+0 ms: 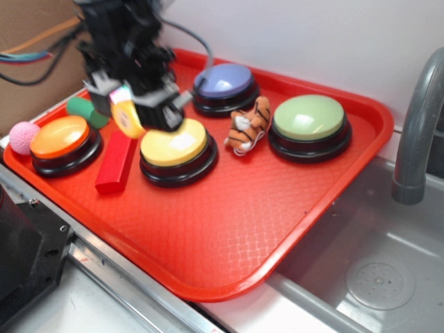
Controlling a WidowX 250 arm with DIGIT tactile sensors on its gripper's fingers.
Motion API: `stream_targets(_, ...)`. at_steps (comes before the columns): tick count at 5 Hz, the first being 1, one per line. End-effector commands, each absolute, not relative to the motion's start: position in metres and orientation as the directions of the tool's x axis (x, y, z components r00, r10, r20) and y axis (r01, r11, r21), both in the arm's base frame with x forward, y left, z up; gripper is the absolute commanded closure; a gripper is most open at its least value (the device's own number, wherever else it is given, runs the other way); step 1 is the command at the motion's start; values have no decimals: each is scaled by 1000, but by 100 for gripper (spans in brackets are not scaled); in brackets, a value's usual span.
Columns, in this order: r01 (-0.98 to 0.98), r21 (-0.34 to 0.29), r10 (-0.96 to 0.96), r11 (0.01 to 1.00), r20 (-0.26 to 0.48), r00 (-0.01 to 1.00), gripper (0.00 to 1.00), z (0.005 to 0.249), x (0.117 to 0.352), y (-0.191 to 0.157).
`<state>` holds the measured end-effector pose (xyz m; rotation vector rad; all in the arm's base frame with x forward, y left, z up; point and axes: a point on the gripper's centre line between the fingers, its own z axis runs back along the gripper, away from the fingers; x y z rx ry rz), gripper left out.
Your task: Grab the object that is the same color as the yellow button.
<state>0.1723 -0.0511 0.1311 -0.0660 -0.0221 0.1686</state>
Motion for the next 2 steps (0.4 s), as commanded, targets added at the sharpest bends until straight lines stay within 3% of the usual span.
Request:
stream_targets(1, -221, 11, 219, 975, 92, 971, 100, 181, 173, -15)
stream_targets(2, -235, 36, 234, 971, 48, 971, 100, 186, 171, -17)
